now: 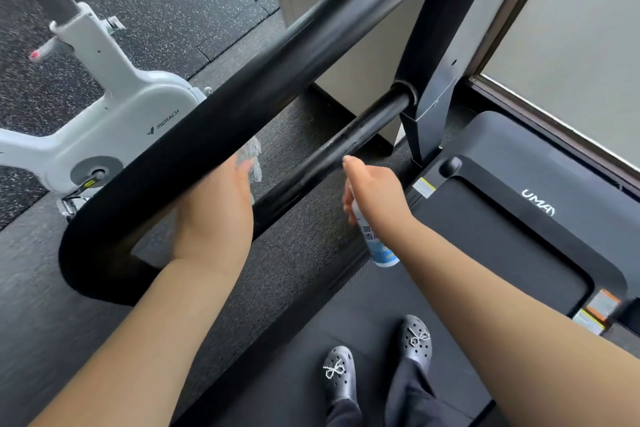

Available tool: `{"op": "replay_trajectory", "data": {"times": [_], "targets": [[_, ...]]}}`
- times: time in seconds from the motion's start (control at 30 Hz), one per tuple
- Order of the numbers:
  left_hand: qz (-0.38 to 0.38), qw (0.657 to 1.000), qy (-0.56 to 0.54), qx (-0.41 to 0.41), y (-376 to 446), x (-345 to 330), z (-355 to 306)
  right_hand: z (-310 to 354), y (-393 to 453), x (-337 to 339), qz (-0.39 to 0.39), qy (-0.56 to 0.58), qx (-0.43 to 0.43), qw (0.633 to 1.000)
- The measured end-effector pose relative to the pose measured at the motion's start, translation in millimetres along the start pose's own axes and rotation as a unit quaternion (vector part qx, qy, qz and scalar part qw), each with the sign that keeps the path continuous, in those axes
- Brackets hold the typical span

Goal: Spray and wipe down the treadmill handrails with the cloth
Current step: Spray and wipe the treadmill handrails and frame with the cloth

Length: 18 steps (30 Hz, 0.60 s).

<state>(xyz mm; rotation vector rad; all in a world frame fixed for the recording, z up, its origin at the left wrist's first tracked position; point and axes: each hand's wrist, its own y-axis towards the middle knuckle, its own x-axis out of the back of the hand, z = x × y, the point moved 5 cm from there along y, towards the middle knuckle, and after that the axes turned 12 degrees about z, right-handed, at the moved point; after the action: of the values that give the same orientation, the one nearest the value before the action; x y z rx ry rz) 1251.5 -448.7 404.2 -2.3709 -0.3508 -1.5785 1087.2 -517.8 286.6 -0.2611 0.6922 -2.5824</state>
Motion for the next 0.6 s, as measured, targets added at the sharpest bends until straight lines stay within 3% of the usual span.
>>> {"op": "replay_trajectory", "data": {"times": [0.2, 0.6], "targets": [[0.016, 0.995, 0.009, -0.101, 11, -22, -32, 2, 11, 38, -0.033, 0.038, -0.014, 0.999], [0.084, 0.972, 0.068, -0.207, 105, -114, -119, 0, 7, 90, -0.060, 0.110, -0.002, 0.992]]}}
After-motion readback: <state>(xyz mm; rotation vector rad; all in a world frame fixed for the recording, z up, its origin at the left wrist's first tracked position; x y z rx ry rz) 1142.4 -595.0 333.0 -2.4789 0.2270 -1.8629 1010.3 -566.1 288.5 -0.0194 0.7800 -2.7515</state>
